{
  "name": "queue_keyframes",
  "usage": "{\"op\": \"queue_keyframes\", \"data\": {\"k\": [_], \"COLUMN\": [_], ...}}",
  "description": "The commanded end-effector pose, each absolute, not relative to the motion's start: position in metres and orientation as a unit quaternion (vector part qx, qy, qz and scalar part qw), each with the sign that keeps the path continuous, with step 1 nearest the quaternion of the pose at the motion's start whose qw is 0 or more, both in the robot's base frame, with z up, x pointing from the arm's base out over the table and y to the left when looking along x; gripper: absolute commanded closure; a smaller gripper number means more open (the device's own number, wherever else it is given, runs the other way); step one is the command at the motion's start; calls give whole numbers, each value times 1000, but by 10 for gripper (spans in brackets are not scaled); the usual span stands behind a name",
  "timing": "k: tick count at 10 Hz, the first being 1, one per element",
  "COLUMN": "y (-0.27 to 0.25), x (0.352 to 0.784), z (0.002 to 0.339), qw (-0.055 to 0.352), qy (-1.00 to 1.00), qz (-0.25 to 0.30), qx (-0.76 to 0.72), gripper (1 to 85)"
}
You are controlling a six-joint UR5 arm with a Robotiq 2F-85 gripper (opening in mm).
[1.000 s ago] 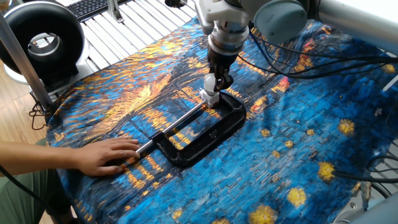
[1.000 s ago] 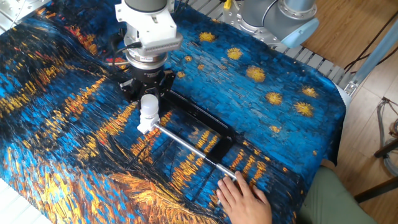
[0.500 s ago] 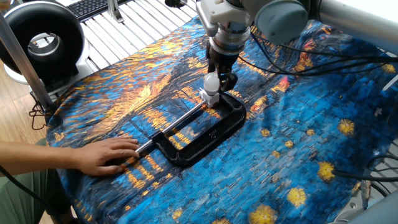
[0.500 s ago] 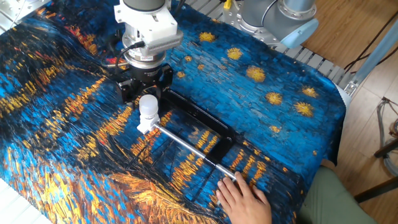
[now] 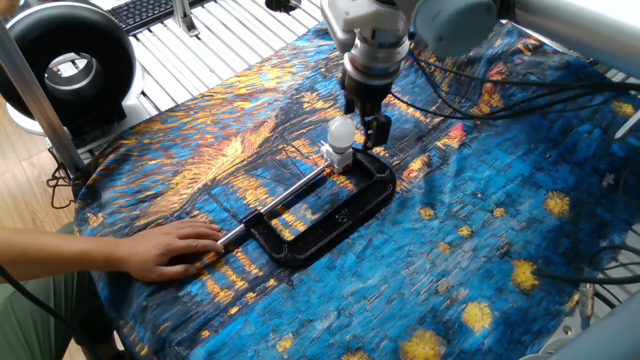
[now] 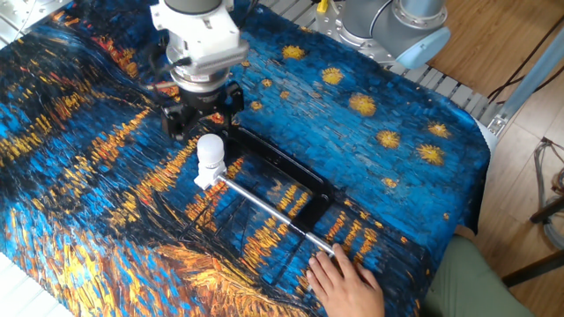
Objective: Take out the light bulb by rotating it
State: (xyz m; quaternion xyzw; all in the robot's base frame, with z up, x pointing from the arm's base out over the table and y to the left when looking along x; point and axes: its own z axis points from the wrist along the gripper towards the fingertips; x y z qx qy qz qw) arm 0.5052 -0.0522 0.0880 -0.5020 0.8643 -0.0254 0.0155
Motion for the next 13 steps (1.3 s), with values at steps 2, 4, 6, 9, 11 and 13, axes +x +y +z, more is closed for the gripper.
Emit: {"op": "queue_keyframes", "data": {"k": [2,4,6,9,11,13], "y": [-63,-51,-42,-28,-10,-9], "x": [478,478,478,487,496,508], "z": [106,105,102,105,107,102], "qw": [-4,-1,-7,-10,-9,5], "qy": [952,975,987,994,996,997], "qz": [-8,10,18,10,14,8], "qx": [-307,-223,-162,-107,-82,-82], "gripper": [117,147,157,180,190,217]}}
